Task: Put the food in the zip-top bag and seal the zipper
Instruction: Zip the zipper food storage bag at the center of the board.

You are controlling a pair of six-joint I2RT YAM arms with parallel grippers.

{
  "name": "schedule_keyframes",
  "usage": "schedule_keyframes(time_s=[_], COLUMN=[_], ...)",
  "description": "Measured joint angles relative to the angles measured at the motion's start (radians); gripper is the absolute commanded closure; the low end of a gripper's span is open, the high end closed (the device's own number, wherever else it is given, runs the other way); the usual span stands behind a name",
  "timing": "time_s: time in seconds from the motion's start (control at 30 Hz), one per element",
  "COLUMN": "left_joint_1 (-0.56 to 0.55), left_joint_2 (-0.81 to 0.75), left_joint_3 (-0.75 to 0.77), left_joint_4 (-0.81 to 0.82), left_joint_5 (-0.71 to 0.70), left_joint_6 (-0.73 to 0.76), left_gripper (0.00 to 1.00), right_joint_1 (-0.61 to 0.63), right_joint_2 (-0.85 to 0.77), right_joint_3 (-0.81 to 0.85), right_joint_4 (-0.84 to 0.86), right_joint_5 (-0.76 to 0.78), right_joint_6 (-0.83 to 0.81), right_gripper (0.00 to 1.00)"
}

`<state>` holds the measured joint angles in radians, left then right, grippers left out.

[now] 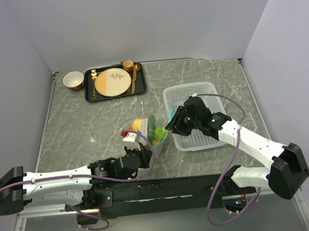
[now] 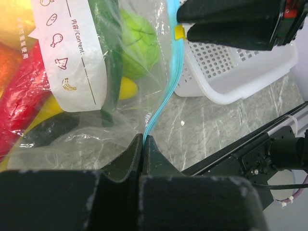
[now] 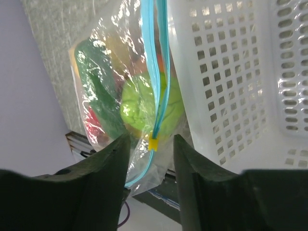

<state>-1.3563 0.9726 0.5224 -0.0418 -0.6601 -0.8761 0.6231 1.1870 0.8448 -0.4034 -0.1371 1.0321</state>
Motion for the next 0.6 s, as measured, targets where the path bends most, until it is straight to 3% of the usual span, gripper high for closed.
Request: schedule_keyframes(time_s=[0.6], left_joint_1=[0.0], left_joint_2=[-0.01], left_joint_3=[0.0], left_joint_4=[0.001], left_joint_5=[-0.002], left_joint_6=[0.017], left_gripper=[0.99], right_joint_1=[0.019], right_joint_2=[0.028], right_joint_3=[-0.015], right_joint_4=[0.045], right_joint_5=[-0.015], right_joint_6=[0.025], right_gripper=[0.66])
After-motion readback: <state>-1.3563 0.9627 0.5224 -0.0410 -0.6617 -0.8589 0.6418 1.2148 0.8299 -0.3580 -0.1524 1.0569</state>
